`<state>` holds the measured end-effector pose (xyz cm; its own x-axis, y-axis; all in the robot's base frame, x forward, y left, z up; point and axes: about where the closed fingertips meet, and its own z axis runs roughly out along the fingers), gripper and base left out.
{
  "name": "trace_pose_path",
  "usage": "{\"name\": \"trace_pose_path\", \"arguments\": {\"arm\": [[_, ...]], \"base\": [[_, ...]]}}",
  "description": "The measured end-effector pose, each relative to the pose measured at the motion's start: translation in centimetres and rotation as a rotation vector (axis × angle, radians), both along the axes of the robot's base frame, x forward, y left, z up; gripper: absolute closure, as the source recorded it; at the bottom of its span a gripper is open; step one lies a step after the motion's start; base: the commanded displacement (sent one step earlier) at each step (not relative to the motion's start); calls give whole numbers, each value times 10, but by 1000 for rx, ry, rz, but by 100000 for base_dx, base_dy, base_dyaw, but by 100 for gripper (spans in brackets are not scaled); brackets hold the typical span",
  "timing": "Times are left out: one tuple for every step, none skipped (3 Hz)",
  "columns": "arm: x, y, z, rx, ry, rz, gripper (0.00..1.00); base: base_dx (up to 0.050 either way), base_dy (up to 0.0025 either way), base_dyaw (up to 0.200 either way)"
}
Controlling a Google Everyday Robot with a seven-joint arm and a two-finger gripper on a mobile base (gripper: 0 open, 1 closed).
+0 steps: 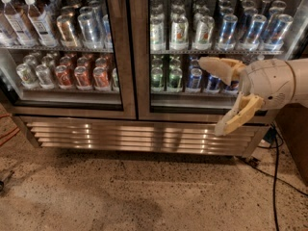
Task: Open right fridge door
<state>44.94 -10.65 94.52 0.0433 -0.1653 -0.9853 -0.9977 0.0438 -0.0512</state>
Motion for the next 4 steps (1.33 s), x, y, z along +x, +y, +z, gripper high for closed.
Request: {"name": "trace_pose_path", "arguments": {"arm": [[-6, 7, 18, -2, -37, 15, 0], [-6, 7, 18, -2, -37, 15, 0], [-6, 7, 18, -2, -37, 15, 0], [-6, 7, 18, -2, -37, 15, 0]], "base": [[0, 0, 0], [3385, 250, 14556], [4982, 5, -371], [5009, -5, 133]]}}
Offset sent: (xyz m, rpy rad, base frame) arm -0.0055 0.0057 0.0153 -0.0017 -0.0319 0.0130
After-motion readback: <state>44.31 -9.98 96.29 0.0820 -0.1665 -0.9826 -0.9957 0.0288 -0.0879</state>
